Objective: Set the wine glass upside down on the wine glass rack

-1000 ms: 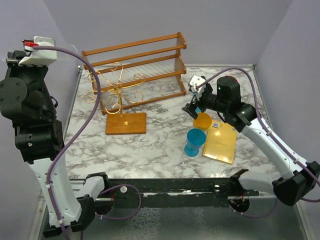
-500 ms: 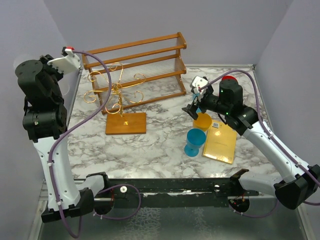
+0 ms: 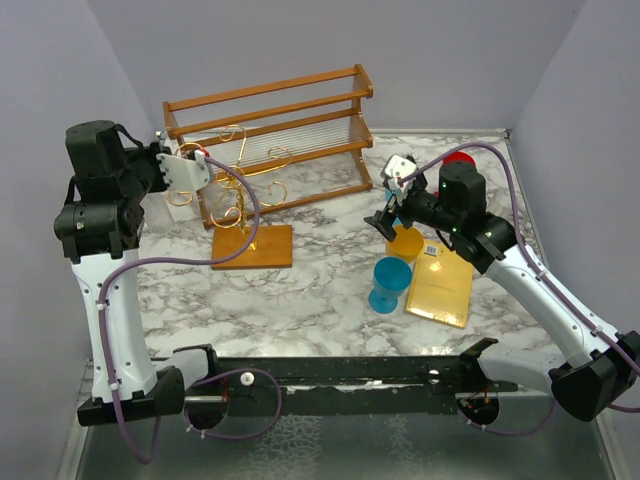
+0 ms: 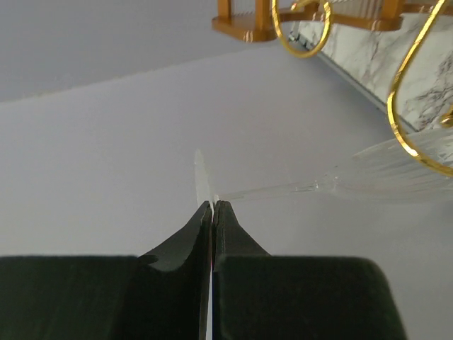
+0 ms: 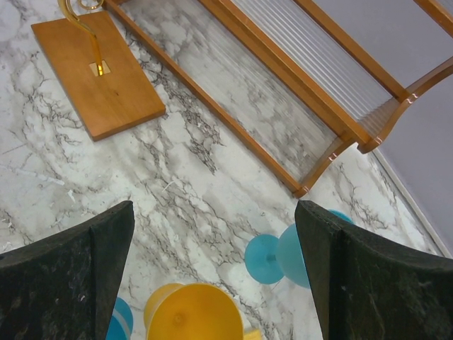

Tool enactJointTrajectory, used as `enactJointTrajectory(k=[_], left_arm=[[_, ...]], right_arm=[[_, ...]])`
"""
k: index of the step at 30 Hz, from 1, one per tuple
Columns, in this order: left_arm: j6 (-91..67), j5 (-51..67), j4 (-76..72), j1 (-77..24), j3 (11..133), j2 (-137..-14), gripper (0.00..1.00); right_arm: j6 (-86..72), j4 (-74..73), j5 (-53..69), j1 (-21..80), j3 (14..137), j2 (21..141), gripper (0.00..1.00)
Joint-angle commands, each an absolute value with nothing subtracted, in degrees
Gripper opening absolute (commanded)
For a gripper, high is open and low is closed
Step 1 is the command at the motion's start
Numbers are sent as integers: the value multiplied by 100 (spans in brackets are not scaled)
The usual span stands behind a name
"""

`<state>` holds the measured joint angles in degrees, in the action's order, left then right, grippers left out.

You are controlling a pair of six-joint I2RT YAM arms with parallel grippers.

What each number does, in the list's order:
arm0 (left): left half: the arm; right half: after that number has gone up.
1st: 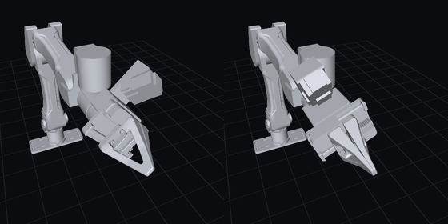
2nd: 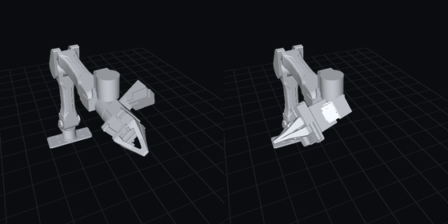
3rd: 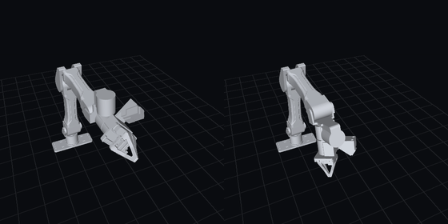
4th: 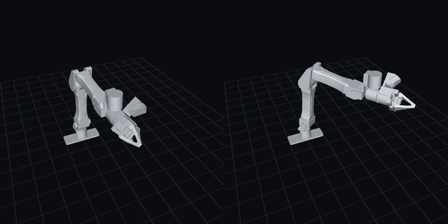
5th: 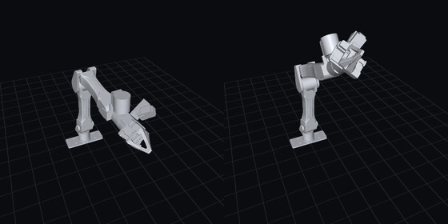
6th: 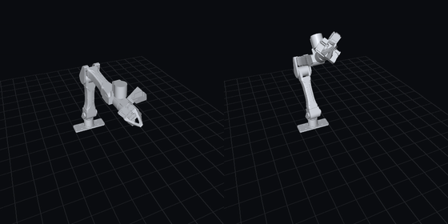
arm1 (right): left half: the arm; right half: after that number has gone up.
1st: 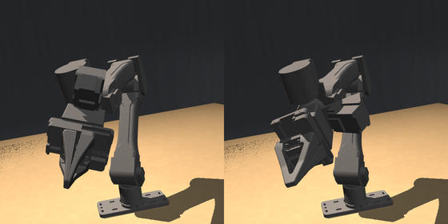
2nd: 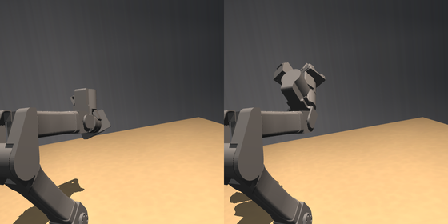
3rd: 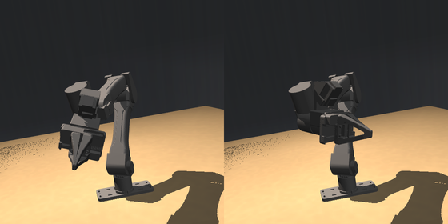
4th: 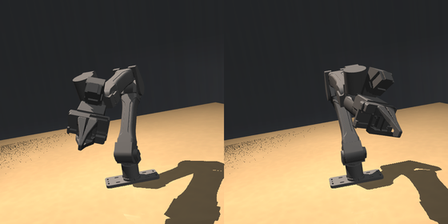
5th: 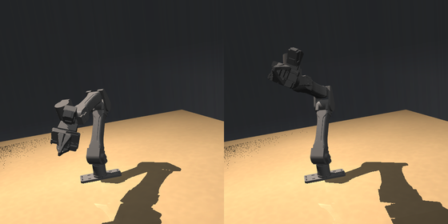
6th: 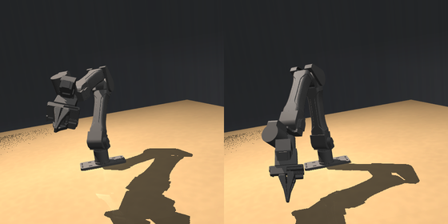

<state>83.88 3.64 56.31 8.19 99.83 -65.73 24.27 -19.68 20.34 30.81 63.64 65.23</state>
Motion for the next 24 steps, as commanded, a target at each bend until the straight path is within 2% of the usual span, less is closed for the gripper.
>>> enactJointTrajectory(k=[1,15,24], left_arm=[[9097,1557,6187,707,10134,-6619,0],[9757,3552,6330,480,9985,-6899,0],[9249,3592,5453,293,9854,-7198,0]], right_arm=[[2415,-1759,2057,3105,6329,6453,95],[2442,-1757,2127,3103,6276,6500,95],[2452,-1756,2127,3103,6273,6533,95]])
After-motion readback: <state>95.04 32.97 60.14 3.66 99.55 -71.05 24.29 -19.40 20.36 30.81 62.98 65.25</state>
